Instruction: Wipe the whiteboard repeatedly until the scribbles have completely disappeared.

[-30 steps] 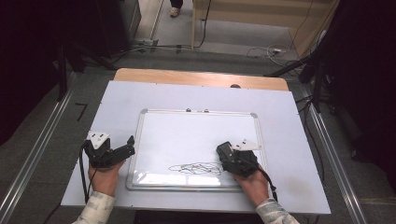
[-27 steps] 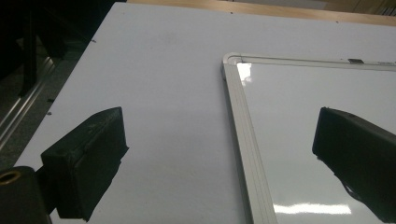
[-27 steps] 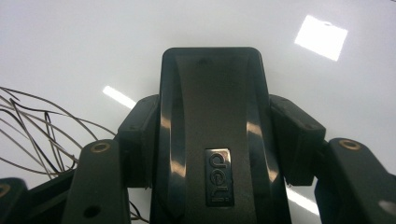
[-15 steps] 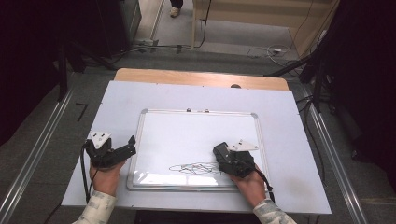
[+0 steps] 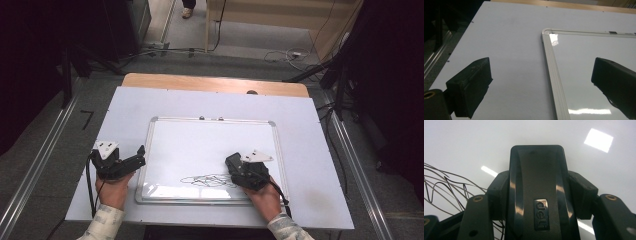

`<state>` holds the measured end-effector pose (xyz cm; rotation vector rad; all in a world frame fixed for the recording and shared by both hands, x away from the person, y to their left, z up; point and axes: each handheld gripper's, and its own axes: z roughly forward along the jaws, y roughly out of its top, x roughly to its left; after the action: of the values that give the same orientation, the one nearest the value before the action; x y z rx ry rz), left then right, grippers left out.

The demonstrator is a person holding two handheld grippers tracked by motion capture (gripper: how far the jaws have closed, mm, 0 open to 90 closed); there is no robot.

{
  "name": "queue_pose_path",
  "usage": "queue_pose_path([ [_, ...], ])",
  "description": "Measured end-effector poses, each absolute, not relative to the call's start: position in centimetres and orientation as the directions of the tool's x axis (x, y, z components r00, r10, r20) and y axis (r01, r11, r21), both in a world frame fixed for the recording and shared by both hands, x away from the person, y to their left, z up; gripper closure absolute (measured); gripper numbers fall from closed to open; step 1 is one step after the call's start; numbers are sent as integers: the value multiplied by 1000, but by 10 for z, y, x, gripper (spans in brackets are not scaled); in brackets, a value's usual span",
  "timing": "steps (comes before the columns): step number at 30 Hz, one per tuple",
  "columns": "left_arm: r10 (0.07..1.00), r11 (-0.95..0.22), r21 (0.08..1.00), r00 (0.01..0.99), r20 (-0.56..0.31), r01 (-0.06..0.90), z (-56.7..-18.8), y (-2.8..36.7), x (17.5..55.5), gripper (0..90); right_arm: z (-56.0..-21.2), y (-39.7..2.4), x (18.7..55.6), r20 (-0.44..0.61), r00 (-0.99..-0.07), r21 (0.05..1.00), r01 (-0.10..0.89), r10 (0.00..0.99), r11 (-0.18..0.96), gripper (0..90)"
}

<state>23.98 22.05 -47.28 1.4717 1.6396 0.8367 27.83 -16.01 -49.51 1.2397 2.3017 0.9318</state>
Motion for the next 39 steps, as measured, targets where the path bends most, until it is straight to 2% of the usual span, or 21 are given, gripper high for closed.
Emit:
queue_pose_path([
  [39,992,122,860,-40,-118,495,-474,218,242,32,-496,-132,274,-19,-578,697,577,815,426,390],
])
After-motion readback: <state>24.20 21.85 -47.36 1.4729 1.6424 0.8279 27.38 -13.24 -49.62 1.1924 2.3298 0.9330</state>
